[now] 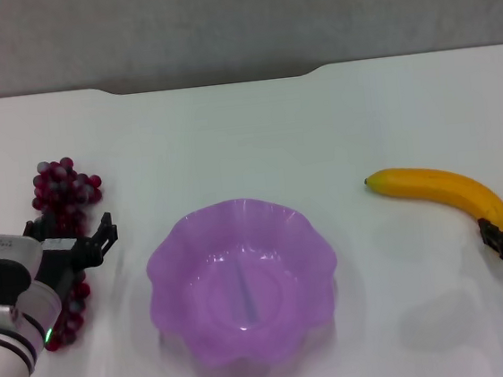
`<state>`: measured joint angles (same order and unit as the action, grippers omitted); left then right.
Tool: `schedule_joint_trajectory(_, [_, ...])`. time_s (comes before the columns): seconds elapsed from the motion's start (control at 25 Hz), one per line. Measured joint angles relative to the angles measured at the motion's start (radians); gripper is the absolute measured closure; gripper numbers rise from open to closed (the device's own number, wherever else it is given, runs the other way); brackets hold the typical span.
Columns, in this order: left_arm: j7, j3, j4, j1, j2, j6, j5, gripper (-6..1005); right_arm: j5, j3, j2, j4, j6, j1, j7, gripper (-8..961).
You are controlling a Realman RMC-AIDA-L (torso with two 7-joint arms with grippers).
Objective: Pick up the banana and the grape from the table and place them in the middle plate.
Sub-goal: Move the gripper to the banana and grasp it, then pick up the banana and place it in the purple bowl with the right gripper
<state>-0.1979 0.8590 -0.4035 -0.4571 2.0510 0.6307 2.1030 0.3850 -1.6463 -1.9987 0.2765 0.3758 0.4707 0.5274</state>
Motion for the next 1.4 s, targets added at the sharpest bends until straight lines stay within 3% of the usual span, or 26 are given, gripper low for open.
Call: schedule_joint_trajectory(1.4, [0.0,0.0,0.001,0.008,-0.002,-0.002,0.002,153,0.008,-0.001,0.008,0.095,0.009,0.0,-0.004,472])
